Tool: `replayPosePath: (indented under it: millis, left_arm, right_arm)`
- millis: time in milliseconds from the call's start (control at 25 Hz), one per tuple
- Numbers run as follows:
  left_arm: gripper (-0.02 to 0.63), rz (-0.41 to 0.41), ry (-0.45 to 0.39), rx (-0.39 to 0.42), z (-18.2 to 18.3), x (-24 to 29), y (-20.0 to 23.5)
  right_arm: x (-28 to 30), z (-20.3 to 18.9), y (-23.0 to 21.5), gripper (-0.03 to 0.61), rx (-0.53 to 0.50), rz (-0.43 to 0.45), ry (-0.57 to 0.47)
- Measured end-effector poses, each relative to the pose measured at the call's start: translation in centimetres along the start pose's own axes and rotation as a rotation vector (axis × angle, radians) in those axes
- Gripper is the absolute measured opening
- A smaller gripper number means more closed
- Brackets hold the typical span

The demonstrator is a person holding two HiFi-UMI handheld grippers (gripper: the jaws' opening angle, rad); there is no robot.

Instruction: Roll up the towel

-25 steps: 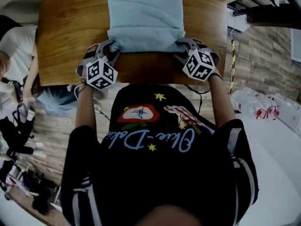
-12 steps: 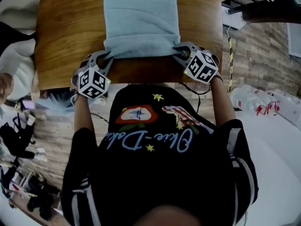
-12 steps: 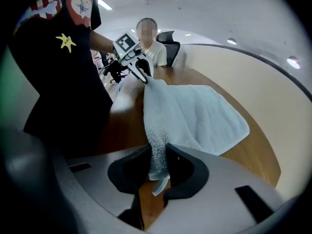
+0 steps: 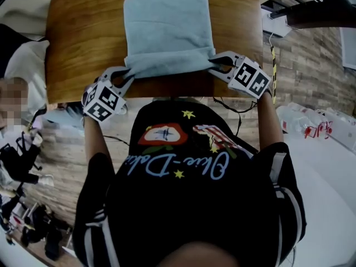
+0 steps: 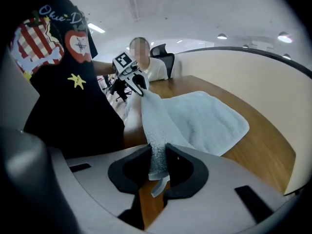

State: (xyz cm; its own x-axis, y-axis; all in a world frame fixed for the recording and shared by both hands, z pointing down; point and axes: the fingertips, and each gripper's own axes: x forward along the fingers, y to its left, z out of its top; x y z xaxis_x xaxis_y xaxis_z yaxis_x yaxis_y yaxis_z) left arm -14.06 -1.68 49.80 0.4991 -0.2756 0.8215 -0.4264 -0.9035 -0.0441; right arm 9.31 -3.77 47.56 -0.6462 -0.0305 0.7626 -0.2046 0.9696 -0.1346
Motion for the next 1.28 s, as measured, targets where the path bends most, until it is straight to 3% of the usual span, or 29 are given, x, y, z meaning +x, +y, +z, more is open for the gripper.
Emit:
replayPosePath:
  millis: [320,640,1000,1280]
  left_arm:
    - [0.067,-0.039,0.019,-0.040,1.3,0.8,2.9]
    - [0.069,-0.115,0.048,-0.091,1.7,1.7,5.4]
    - [0.087,-0.048,0.031,-0.112,2.1,3.0,9.0]
    - [0.135,0.035,0.022,-0.125,2.0,4.3,10.9]
  right_arm:
    - [0.1,0.2,-2.8,0.069,0.148,0.035,-0.067]
    - [0.5,0.9,-5.5,0.071,0.216,0.052,-0.083]
    - [1.7,0.9,-8.8,0.083,0.240,-0.009,-0.063]
    - [2.7,0.2,-10.9,0.127,0.193,-0.068,-0.004]
